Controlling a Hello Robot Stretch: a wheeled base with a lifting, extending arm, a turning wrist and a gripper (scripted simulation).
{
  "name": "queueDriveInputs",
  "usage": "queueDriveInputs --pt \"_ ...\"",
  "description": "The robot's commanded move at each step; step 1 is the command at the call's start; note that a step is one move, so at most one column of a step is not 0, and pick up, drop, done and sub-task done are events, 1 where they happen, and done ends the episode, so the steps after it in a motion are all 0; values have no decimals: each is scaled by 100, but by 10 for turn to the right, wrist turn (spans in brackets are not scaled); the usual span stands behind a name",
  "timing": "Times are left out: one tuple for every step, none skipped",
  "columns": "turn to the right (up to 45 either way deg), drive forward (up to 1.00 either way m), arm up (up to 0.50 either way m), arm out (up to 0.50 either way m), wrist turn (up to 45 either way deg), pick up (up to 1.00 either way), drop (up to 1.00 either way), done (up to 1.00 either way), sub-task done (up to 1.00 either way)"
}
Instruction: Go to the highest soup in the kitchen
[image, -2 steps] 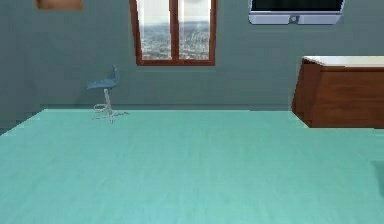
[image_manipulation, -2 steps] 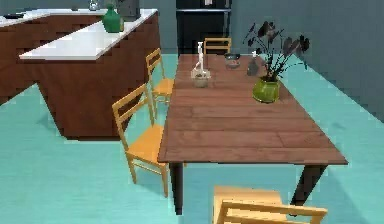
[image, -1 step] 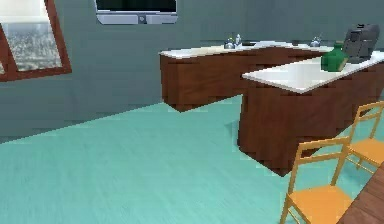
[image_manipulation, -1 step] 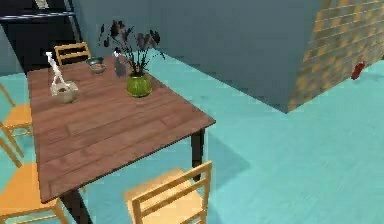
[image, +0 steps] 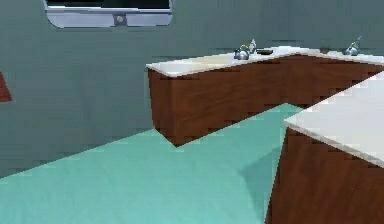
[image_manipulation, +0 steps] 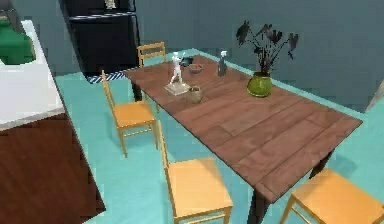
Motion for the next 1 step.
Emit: queueDriveInputs --pt "0 100 0 0 0 0 0 0 0"
